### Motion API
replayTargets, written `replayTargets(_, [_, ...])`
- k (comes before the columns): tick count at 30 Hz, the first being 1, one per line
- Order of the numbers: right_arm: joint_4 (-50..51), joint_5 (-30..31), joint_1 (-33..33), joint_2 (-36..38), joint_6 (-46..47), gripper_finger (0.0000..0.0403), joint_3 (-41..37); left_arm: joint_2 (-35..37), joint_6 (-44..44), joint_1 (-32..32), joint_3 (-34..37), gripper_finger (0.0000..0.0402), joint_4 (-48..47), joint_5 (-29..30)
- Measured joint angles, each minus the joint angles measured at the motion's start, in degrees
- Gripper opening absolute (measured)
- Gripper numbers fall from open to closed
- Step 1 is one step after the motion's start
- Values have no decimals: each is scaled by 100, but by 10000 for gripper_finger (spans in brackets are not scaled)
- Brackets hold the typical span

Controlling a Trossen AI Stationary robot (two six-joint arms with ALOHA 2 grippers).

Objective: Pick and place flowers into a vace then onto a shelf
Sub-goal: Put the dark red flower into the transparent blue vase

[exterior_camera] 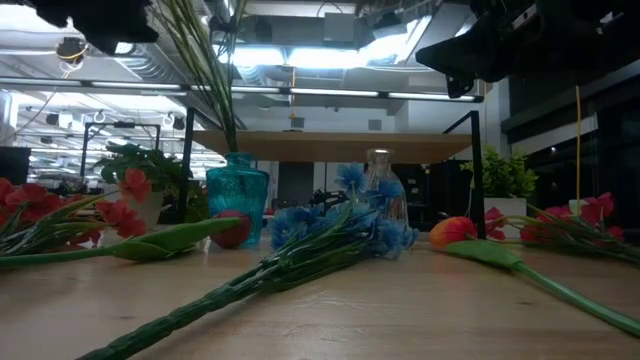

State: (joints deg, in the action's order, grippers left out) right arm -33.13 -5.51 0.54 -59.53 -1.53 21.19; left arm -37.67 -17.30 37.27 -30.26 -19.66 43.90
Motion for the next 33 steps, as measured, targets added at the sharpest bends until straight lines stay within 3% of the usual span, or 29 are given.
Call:
replayTargets(17, [136, -1, 0, 0, 1, 5, 0, -43, -319, 1118, -566, 143, -119, -501])
replayTargets(27, [136, -1, 0, 0, -2, 5, 0, -743, -313, 1431, -566, 143, 566, -794])
replayTargets(33, [135, -1, 0, 0, 0, 5, 0, -1320, -83, 1645, -566, 143, 1186, -385])
